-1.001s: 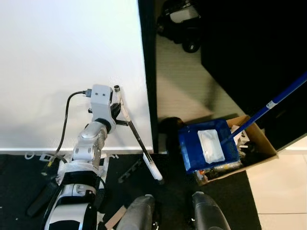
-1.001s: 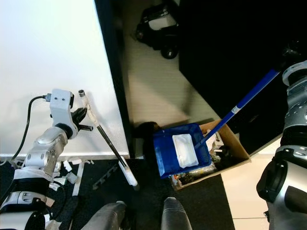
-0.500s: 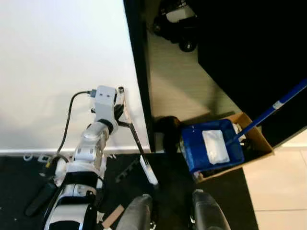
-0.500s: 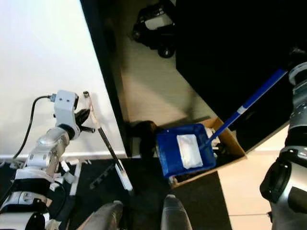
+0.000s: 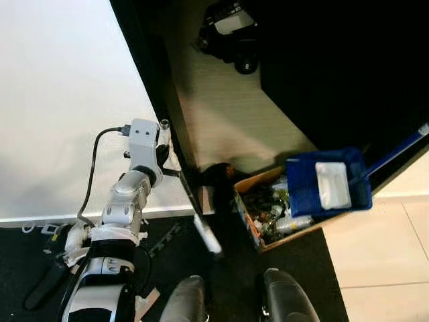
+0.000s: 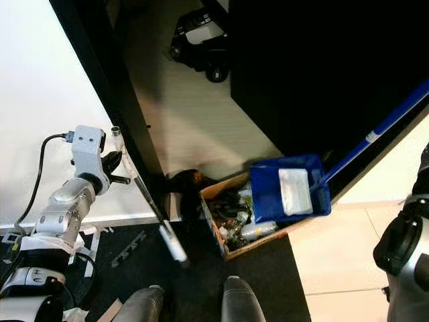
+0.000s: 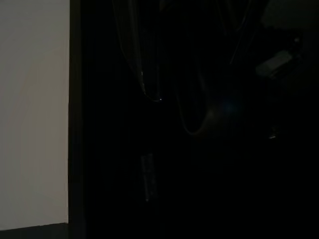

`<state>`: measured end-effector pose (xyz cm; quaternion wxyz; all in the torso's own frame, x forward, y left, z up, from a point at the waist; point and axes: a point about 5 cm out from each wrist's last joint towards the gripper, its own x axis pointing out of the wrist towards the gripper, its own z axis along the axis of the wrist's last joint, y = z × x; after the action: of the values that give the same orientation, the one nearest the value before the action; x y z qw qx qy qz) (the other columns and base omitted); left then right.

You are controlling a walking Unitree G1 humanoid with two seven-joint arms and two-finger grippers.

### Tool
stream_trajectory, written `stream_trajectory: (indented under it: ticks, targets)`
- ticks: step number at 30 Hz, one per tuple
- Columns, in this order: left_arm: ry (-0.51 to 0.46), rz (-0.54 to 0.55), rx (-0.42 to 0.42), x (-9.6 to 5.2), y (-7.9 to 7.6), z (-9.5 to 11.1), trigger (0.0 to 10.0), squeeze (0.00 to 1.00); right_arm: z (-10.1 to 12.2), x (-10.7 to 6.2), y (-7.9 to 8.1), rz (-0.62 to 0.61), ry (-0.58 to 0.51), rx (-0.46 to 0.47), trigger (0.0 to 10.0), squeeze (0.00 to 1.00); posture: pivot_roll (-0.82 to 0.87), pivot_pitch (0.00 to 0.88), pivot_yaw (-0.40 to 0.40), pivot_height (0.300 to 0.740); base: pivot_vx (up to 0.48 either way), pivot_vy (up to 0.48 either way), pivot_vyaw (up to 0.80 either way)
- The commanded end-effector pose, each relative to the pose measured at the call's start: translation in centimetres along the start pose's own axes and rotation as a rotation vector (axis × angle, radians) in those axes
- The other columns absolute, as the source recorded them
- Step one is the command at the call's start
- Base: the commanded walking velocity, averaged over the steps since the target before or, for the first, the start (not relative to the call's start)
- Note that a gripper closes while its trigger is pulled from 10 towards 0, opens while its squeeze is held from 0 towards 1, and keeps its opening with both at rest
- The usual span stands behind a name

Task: Sweep floor

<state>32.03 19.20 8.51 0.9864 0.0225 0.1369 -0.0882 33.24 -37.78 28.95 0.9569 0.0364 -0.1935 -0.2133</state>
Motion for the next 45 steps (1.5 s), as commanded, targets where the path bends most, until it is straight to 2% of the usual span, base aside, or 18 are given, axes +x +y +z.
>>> stream_trajectory:
  ticks: [1,8,11,14,15,16,17,19,21,22,26,29,33,34,37,40,44,45]
  targets:
    - [-0.024,0.005,-0.012,0.0,0.1,0.3,10.0,0.00,0.8,0.5,0.8,0.007,-0.046,-0.002,10.0,0.00,-0.02,0.054,0.046,0.740,0.000,0.000,0.00]
    - [-0.029,0.010,-0.010,-0.1,0.3,0.3,10.0,0.00,-0.2,0.7,2.1,0.017,-0.031,-0.045,10.0,0.00,-0.02,0.057,0.045,0.740,0.000,0.000,0.00]
    - [-0.036,0.014,-0.007,-0.1,0.4,0.5,10.0,0.00,-1.7,0.6,3.3,0.019,0.015,-0.131,10.0,0.00,-0.01,0.062,0.036,0.740,0.000,0.000,0.00]
    - [-0.044,0.021,-0.007,-0.1,0.5,0.6,10.0,0.00,-2.1,0.6,4.2,0.019,0.005,-0.186,10.0,0.00,-0.01,0.063,0.031,0.740,0.000,0.000,0.00]
    - [-0.047,0.028,-0.009,-0.2,0.5,0.6,10.0,0.00,-2.2,0.6,5.4,0.036,-0.016,-0.216,10.0,0.00,-0.01,0.065,0.027,0.740,0.000,0.000,0.00]
    - [-0.047,0.028,-0.009,-0.2,0.5,0.6,10.0,0.00,-2.2,0.6,5.4,0.036,-0.016,-0.216,10.0,0.00,-0.01,0.065,0.027,0.740,0.000,0.000,0.00]
    - [-0.047,0.033,-0.010,-0.3,0.6,0.6,10.0,0.00,-2.5,0.5,6.8,0.071,-0.035,-0.234,10.0,0.00,-0.01,0.066,0.025,0.740,0.000,0.000,0.00]
    - [-0.048,0.034,-0.010,-0.4,0.6,0.5,10.0,0.00,-2.6,0.4,7.3,0.089,-0.037,-0.236,10.0,0.00,-0.01,0.066,0.022,0.740,0.000,0.000,0.00]
    - [-0.050,0.045,-0.011,-0.5,0.8,0.5,10.0,0.00,-3.4,0.1,8.9,0.110,-0.035,-0.247,10.0,0.00,0.00,0.065,0.015,0.740,0.000,0.000,0.00]
    - [-0.050,0.045,-0.011,-0.5,0.8,0.5,10.0,0.00,-3.4,0.1,8.9,0.110,-0.035,-0.247,10.0,0.00,0.00,0.065,0.015,0.740,0.000,0.000,0.00]
    - [-0.056,0.061,-0.014,-0.7,1.1,0.5,10.0,0.00,-4.1,-0.4,11.2,0.101,-0.053,-0.251,10.0,0.00,0.00,0.065,0.008,0.740,0.000,0.000,0.00]
    - [-0.058,0.066,-0.014,-0.8,1.2,0.5,10.0,0.00,-4.2,-0.5,11.9,0.091,-0.062,-0.255,10.0,0.00,0.00,0.065,0.006,0.740,0.000,0.000,0.00]
    - [-0.061,0.073,-0.013,-0.7,1.2,0.5,10.0,0.00,-3.9,-1.0,15.3,0.141,-0.143,-0.346,10.0,0.00,0.00,0.066,0.003,0.740,0.000,0.000,0.00]
    - [-0.061,0.073,-0.013,-0.7,1.2,0.5,10.0,0.00,-3.9,-1.0,15.3,0.141,-0.143,-0.346,10.0,0.00,0.00,0.066,0.003,0.740,0.000,0.000,0.00]
    - [-0.063,0.072,-0.009,-0.6,1.1,0.6,10.0,0.00,-3.6,-1.7,17.8,0.177,-0.213,-0.391,10.0,0.00,0.00,0.065,0.002,0.740,0.000,0.000,0.00]
    - [-0.064,0.072,-0.004,-0.6,1.1,0.6,10.0,0.00,-3.8,-2.4,19.5,0.210,-0.260,-0.436,10.0,0.00,0.00,0.066,0.001,0.740,0.000,0.000,0.00]
    - [-0.064,0.074,-0.003,-0.6,1.2,0.6,10.0,0.00,-3.9,-2.9,20.6,0.231,-0.285,-0.454,10.0,0.00,0.00,0.066,0.000,0.740,0.000,0.000,0.00]
    - [-0.064,0.075,-0.002,-0.6,1.2,0.6,10.0,0.00,-3.9,-3.2,21.3,0.246,-0.309,-0.470,10.0,0.00,0.00,0.067,0.000,0.740,0.000,0.000,0.00]
